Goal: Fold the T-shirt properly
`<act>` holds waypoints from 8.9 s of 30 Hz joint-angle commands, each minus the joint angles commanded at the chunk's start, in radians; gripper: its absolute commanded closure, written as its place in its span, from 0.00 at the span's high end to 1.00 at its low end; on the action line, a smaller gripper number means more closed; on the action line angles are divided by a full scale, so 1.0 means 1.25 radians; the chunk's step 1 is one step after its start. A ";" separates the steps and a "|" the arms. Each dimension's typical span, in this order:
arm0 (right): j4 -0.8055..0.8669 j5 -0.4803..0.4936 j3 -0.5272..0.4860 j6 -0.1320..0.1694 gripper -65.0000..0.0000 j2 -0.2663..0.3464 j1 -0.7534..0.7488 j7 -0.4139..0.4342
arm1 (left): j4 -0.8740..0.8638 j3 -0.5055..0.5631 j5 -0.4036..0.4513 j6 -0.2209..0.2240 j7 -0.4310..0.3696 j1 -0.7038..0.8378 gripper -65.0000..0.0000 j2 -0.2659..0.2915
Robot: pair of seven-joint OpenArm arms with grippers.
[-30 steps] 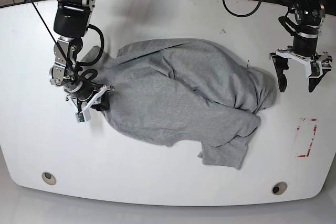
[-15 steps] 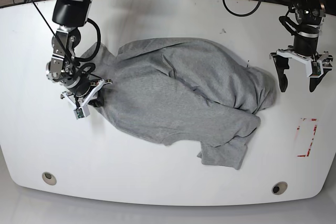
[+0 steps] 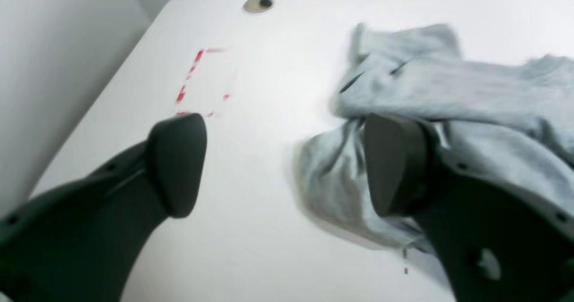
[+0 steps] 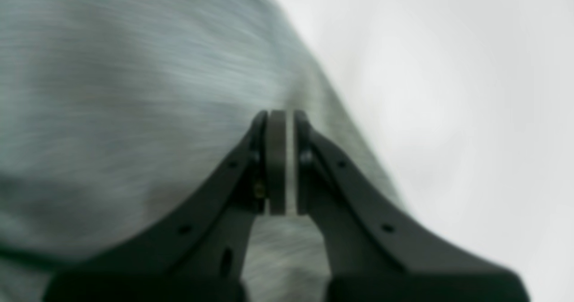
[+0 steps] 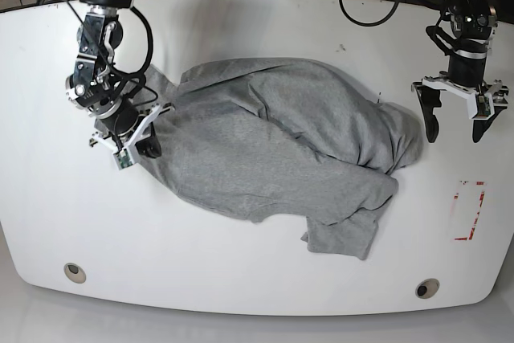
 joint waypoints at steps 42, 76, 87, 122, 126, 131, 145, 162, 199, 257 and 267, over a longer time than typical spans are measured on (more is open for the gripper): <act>0.178 0.032 0.156 -0.035 0.77 -0.092 -0.197 0.005 | -0.005 0.000 -0.003 0.001 0.004 0.002 0.82 0.000; 0.145 0.045 0.168 -0.039 0.68 -0.053 -0.298 0.069 | -0.013 0.007 -0.004 0.003 0.003 -0.012 0.85 -0.004; 0.084 0.049 0.166 -0.043 0.67 -0.028 -0.270 0.080 | -0.019 0.008 -0.003 0.002 0.002 -0.010 0.85 -0.004; 0.138 0.091 0.177 0.033 0.67 -0.066 -0.335 -0.092 | -0.014 0.011 0.000 0.002 -0.011 -0.011 0.86 -0.005; 0.142 0.120 0.167 0.034 0.68 -0.059 -0.360 -0.097 | -0.013 0.010 0.000 0.003 -0.009 -0.014 0.86 -0.006; 0.128 0.139 0.162 0.031 0.67 -0.054 -0.382 -0.090 | -0.014 0.008 -0.001 0.004 -0.009 -0.015 0.86 -0.007; 0.024 0.127 0.169 0.027 0.61 -0.045 -0.386 -0.041 | -0.015 0.006 -0.004 0.003 -0.007 -0.021 0.86 -0.011; 0.086 0.312 0.162 0.070 0.43 -0.049 -0.396 -0.119 | -0.012 0.007 -0.004 0.004 -0.018 -0.016 0.87 -0.011; 0.018 0.195 0.031 0.070 0.46 0.016 -0.112 -0.152 | -0.013 0.007 0.000 0.002 0.020 -0.015 0.85 -0.008; -0.074 0.146 0.079 0.070 0.53 0.089 -0.096 -0.076 | -0.012 0.007 0.001 0.003 0.004 -0.001 0.88 -0.006; -0.064 0.167 0.074 0.070 0.29 0.080 -0.104 -0.076 | -0.010 0.004 0.001 0.003 -0.001 -0.003 0.88 -0.006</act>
